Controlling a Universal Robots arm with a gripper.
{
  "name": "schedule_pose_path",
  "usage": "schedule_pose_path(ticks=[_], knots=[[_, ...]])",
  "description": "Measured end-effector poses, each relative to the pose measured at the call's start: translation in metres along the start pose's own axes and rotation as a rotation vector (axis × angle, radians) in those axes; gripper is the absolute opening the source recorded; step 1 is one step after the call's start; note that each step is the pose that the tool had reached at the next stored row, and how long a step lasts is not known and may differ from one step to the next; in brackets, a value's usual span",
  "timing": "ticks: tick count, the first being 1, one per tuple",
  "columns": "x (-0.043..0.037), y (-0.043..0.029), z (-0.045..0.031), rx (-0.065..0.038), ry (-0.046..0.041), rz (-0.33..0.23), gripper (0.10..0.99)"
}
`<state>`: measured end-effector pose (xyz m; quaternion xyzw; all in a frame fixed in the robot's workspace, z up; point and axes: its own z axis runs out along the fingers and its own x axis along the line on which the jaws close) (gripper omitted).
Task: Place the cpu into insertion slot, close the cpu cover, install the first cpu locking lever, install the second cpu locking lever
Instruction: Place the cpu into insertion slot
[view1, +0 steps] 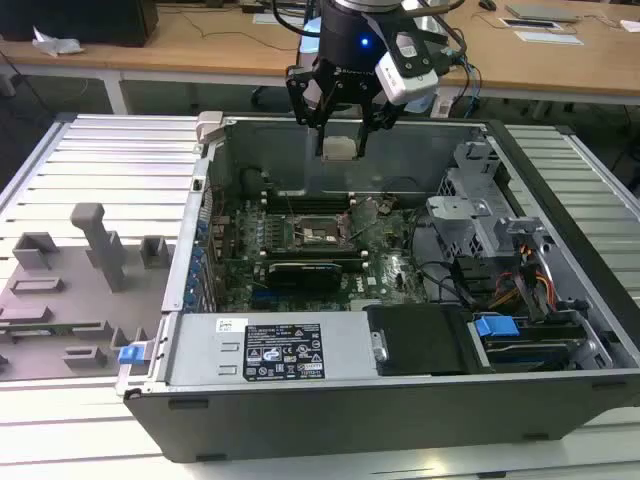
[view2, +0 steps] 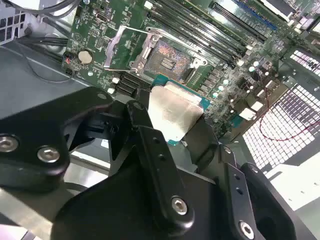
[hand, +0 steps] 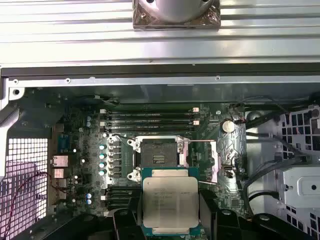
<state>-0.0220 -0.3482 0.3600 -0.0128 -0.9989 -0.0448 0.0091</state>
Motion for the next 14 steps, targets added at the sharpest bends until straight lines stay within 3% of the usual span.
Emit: schedule_pose_path(ticks=[6, 12, 14], knots=[[-0.0001, -0.0004, 0.0041, 0.0, 0.0, 0.0, 0.541], [-0.0003, -0.0015, 0.0168, 0.0, 0.0, 0.0, 0.541], [-0.0005, -0.0023, 0.0257, 0.0, -0.0001, 0.0, 0.541]])
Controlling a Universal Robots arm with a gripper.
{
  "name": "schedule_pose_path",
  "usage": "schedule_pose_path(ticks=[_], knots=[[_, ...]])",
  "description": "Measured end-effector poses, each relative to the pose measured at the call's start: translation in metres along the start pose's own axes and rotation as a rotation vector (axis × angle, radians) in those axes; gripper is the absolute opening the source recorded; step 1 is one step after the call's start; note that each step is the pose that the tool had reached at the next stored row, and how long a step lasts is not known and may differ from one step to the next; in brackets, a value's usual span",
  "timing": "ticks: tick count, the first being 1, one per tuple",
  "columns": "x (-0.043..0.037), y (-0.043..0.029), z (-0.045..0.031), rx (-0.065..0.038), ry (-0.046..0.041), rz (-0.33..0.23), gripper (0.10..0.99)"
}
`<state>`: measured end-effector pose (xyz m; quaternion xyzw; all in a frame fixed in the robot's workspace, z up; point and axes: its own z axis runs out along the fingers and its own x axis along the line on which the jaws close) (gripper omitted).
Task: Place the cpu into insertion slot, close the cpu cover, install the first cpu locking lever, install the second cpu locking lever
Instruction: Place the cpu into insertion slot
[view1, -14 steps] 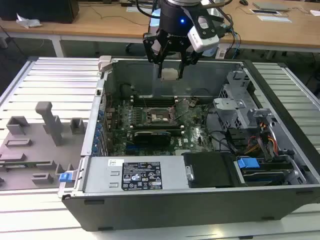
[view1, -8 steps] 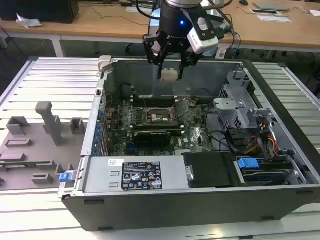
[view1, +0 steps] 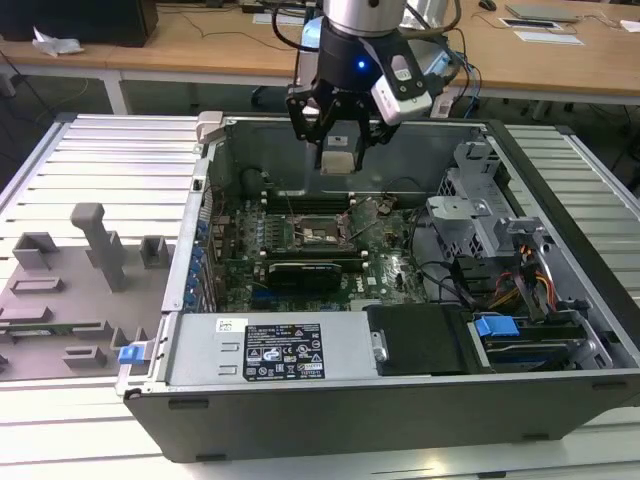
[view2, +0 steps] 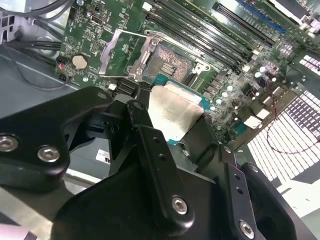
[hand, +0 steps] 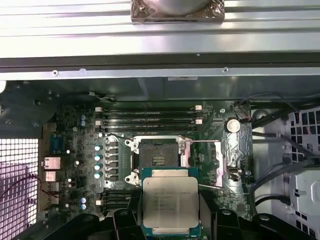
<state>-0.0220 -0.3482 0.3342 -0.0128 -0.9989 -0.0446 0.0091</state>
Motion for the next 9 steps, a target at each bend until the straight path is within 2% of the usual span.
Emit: schedule_pose_path(ticks=[3, 7, 9], knots=[[-0.0002, -0.001, 0.0114, 0.0, 0.0, 0.0, 0.541], [-0.0003, -0.0017, 0.0187, 0.0, -0.0002, 0.003, 0.541], [-0.0003, -0.0018, 0.0205, 0.0, -0.0027, 0.03, 0.541]])
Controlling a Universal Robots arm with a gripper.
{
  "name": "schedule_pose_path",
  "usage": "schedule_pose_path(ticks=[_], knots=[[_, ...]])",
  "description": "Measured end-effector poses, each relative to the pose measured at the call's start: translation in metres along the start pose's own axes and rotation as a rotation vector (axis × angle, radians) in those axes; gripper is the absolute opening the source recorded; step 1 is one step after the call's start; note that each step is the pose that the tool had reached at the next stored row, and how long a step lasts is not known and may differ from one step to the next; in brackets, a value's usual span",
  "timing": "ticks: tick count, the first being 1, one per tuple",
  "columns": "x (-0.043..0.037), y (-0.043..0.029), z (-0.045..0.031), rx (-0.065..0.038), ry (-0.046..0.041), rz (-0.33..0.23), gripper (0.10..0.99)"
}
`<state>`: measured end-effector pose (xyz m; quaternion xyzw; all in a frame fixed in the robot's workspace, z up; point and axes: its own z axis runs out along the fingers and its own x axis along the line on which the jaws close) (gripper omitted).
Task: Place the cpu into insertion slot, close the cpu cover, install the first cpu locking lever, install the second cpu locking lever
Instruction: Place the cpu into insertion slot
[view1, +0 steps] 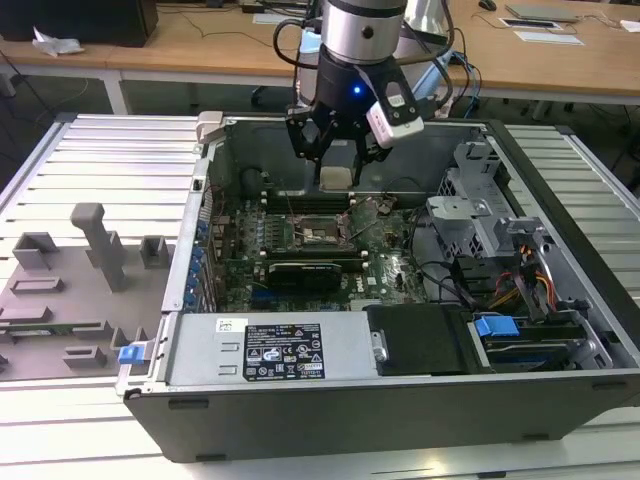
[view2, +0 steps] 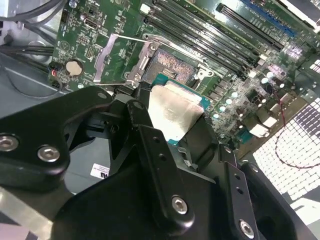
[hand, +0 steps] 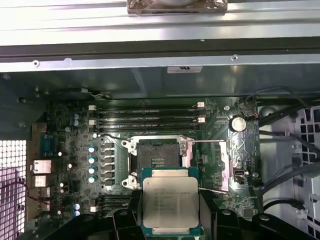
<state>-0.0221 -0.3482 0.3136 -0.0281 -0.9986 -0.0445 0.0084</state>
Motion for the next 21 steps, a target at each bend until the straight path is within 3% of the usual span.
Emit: schedule_pose_path(ticks=[7, 14, 21], knots=[[-0.0001, -0.0002, 0.0027, -0.003, -0.0121, 0.136, 0.541], [-0.0001, -0.0005, 0.0054, -0.006, -0.0286, 0.322, 0.541], [-0.0002, -0.0006, 0.0071, -0.009, -0.0407, 0.458, 0.541]])
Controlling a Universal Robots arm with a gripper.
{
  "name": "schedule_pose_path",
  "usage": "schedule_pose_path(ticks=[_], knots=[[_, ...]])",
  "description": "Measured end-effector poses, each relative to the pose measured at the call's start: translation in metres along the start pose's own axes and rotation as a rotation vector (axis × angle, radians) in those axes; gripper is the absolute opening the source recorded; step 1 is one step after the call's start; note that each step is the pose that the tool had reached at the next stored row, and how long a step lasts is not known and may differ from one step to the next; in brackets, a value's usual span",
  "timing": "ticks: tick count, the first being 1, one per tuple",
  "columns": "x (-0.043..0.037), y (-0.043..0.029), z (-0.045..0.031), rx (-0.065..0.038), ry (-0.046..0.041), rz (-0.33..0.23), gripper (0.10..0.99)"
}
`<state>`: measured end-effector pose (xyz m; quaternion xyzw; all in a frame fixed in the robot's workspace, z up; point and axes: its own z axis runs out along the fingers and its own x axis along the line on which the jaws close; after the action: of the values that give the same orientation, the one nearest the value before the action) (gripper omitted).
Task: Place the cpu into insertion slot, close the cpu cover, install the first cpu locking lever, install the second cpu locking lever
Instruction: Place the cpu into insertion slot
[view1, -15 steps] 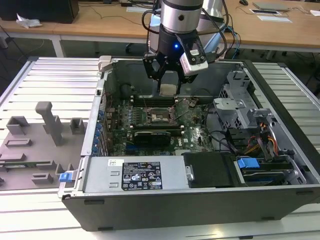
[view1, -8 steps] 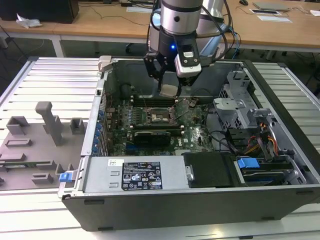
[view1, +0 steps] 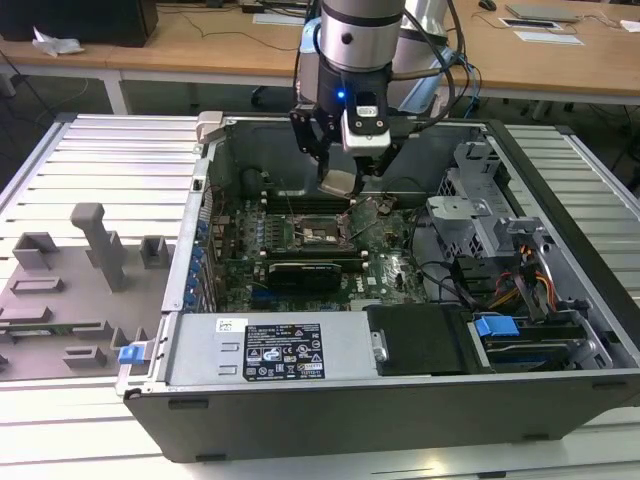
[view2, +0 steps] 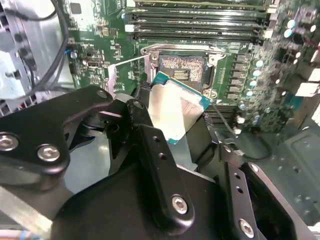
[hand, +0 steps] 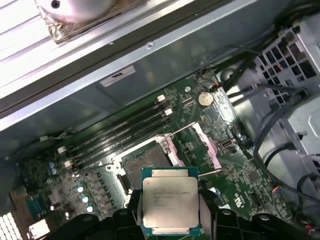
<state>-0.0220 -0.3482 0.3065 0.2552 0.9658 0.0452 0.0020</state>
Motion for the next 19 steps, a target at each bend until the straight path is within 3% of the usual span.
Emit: schedule_pose_path(ticks=[9, 19], knots=[[-0.0001, -0.0003, 0.0032, -0.004, -0.0197, 0.222, 0.541], [-0.0002, -0.0009, 0.0095, -0.008, -0.0365, 0.411, 0.541]])
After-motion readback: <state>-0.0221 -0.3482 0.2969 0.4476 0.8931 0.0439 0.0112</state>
